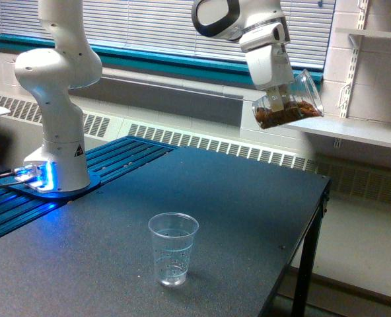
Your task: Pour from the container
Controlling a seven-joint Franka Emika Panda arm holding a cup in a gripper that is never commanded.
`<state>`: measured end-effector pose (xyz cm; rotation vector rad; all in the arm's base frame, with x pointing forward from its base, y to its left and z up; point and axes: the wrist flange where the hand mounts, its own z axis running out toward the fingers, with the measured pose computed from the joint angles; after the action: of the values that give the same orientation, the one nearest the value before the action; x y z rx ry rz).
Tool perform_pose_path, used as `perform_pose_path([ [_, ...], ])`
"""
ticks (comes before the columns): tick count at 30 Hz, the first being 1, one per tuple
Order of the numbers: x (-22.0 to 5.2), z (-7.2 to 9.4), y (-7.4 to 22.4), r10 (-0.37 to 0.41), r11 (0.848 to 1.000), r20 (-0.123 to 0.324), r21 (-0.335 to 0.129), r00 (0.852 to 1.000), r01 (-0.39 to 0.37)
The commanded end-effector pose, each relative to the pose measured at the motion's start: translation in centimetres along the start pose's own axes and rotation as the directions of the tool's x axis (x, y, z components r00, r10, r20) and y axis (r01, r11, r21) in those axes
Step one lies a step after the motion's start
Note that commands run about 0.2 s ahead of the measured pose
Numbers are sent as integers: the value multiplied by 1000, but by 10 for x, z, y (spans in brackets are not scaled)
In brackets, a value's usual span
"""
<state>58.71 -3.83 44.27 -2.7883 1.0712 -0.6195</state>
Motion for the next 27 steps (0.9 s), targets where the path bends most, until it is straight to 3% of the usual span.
perform_pose_path([
  [1,-3,-3,-2,14,1000,-12,17,1000,-14],
  [12,2,-5,25,37,999,-36,25,999,-36],
  [27,10,-2,111,107,993,-92,-44,990,-111],
])
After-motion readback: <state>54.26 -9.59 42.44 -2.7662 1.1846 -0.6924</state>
